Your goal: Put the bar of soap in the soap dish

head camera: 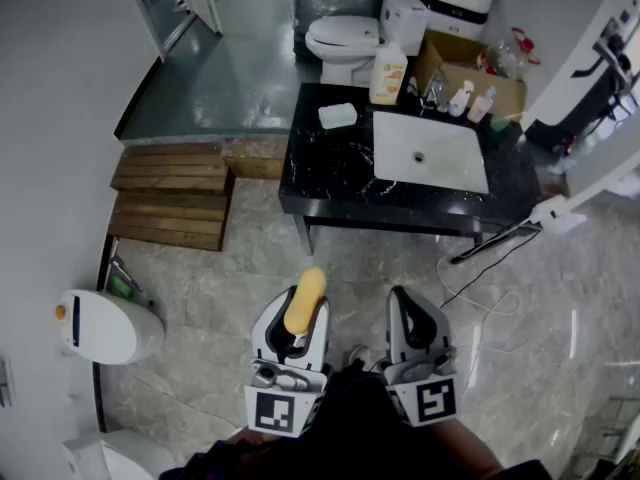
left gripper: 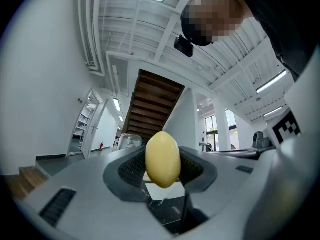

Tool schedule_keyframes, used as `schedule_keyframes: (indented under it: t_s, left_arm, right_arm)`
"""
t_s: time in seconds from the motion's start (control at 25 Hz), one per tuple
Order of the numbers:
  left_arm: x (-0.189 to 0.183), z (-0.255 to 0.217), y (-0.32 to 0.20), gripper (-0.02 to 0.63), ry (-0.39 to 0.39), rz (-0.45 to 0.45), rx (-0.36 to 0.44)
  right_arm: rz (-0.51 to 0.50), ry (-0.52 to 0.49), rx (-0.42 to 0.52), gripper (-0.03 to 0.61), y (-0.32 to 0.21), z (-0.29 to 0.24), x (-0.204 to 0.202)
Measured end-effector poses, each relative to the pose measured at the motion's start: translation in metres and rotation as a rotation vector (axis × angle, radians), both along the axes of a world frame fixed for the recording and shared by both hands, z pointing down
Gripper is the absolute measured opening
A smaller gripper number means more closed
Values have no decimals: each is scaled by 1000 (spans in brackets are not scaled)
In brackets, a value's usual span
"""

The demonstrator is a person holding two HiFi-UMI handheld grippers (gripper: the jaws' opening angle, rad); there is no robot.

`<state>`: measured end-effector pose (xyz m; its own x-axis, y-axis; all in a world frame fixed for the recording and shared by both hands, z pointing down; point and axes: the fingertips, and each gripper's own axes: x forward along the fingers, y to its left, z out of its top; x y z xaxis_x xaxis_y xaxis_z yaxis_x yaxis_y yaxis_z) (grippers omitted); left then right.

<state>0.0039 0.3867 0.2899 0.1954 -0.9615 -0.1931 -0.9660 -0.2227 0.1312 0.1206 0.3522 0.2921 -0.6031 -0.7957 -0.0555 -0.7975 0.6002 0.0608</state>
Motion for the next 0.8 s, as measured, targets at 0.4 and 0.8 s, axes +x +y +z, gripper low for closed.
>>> schedule_keyframes:
  t_s: [0.4,0.8]
  left_arm:
    - [8,-1,11,155,-1,-3,0]
    - [20,1,17,155,0,-3,-6]
  right_arm:
    - [-19,-46,-86,6,9,17,12]
    - [-14,-13,-25,6,18,7,24]
